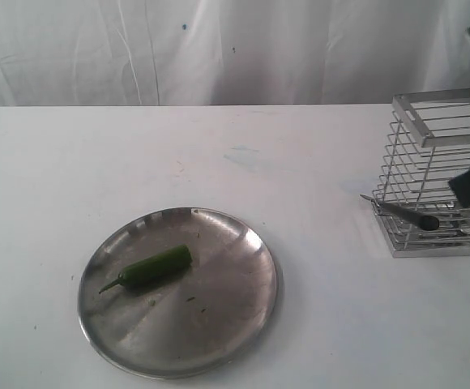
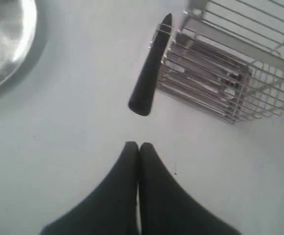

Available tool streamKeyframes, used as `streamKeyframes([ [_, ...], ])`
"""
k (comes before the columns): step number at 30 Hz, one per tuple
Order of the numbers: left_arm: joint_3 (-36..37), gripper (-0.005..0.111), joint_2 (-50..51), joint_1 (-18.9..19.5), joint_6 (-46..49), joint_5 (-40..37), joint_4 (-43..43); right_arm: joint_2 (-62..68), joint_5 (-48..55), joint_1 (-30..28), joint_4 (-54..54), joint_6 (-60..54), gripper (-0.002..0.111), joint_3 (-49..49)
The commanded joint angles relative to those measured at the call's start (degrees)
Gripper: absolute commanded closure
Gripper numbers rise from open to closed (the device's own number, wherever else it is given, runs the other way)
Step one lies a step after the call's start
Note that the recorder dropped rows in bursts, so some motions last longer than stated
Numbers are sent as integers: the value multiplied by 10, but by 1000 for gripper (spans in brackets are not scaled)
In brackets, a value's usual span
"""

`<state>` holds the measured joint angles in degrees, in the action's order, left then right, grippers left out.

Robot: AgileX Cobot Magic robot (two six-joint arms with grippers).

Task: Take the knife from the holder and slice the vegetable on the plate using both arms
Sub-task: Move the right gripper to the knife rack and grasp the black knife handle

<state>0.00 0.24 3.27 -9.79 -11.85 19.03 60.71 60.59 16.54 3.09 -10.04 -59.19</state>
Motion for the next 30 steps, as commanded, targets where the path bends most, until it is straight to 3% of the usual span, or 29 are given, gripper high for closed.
streamKeyframes([
  [1, 0, 107, -2, 1, 0, 3, 3, 76, 88, 83, 49, -7, 108, -55],
  [12, 0, 107, -2, 1, 0, 3, 3, 248, 94, 273, 275, 64, 108, -70],
  [22, 0, 107, -2, -6, 0, 3, 3, 350, 94, 297, 340, 108, 107, -70],
  [25, 0, 107, -2, -16, 0, 3, 3, 364, 94, 297, 361, 100, 99, -70],
  [30, 0, 107, -2, -24, 0, 3, 3, 369, 94, 297, 374, 96, 70, -68],
])
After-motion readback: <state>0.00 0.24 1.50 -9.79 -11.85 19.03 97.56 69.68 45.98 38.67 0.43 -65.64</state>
